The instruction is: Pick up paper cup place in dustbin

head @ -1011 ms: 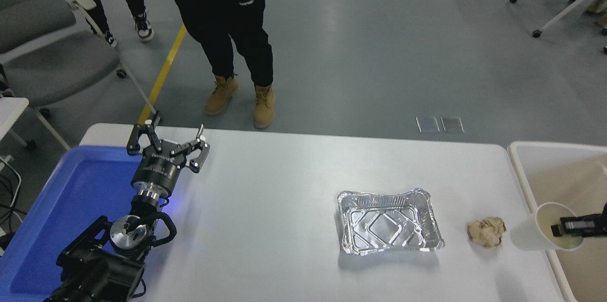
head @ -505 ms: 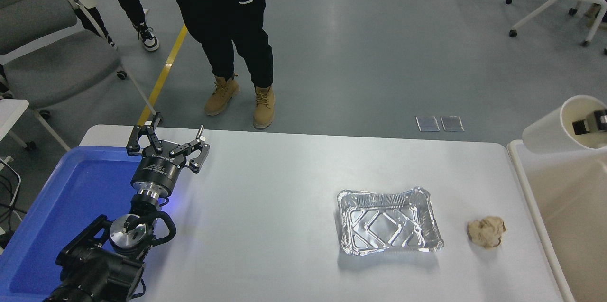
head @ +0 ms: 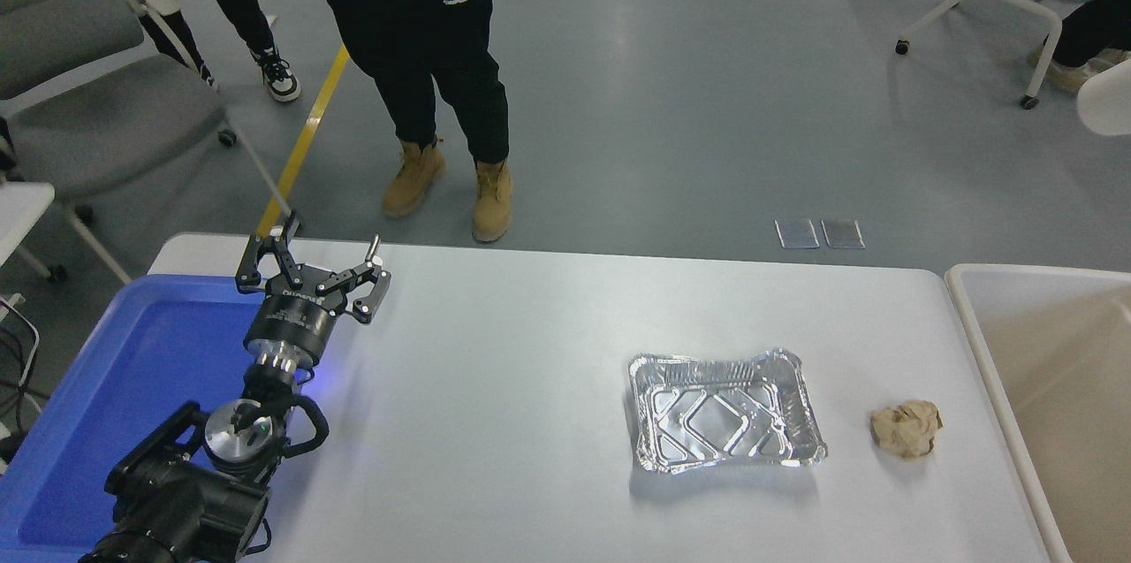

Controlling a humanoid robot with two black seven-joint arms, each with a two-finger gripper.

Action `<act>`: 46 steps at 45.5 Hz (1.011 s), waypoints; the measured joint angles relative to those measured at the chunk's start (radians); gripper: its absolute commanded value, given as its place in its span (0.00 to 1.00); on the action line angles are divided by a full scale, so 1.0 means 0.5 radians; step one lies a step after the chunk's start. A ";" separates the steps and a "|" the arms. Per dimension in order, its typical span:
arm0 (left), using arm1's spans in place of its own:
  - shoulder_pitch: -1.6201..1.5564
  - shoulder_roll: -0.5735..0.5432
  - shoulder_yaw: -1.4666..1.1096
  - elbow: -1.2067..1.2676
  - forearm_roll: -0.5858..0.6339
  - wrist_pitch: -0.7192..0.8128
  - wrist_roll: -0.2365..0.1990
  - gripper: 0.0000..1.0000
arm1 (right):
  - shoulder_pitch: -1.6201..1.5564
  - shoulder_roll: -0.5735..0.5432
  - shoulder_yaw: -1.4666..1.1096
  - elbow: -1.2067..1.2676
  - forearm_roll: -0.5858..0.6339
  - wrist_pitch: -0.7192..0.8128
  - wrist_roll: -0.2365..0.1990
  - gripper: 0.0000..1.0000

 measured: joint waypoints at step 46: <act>0.000 0.000 0.000 0.000 -0.002 0.002 0.000 0.99 | -3.100 1.649 1.552 -2.013 2.288 -1.551 -0.067 0.00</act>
